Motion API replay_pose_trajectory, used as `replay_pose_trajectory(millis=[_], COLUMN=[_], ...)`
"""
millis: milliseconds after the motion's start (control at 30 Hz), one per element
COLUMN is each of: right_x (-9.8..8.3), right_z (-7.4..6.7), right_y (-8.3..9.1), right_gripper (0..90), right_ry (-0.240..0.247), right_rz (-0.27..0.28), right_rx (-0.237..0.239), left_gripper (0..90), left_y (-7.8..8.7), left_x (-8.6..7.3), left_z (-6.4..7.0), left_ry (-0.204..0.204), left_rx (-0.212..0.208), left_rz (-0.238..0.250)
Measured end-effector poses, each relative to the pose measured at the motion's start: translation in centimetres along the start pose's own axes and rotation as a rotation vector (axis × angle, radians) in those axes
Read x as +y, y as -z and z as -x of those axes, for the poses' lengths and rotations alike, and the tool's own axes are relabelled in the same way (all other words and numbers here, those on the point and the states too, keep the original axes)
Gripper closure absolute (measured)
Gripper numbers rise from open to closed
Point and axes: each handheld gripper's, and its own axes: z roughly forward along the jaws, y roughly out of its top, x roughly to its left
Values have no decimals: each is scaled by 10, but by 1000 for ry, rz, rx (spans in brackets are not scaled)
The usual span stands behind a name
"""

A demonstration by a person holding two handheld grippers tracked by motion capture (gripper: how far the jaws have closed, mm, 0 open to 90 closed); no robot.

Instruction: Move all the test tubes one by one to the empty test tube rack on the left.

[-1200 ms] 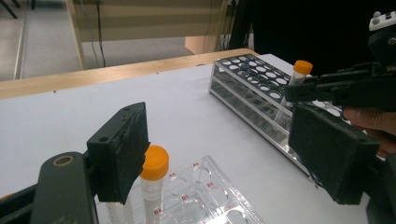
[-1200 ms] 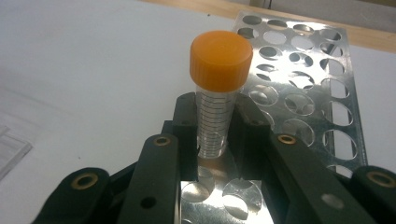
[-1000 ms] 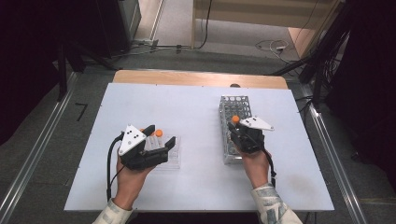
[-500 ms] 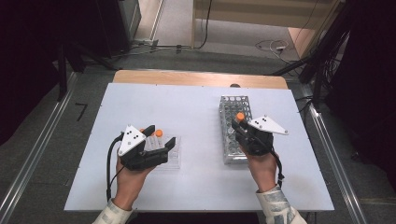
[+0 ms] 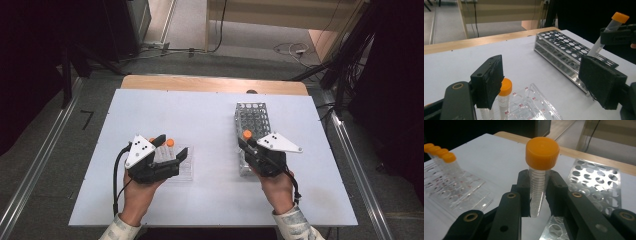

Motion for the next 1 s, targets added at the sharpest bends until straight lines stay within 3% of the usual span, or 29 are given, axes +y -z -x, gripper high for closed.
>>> replay_pose_trajectory(millis=[233, 600, 1000], right_x=[-10, -20, -28], right_z=[-14, -39, -65], right_y=[-1, -7, -19], right_gripper=[721, 720, 720], right_ry=[25, 51, 94], right_rz=[-36, -65, -105], right_rx=[54, 142, 226], left_gripper=[200, 220, 405], left_y=[2, 1, -9], left_x=[2, 2, -6], left_z=[6, 25, 47], left_ry=[-9, -39, -109], left_rx=[-23, -100, -219], left_rz=[4, -2, -36])
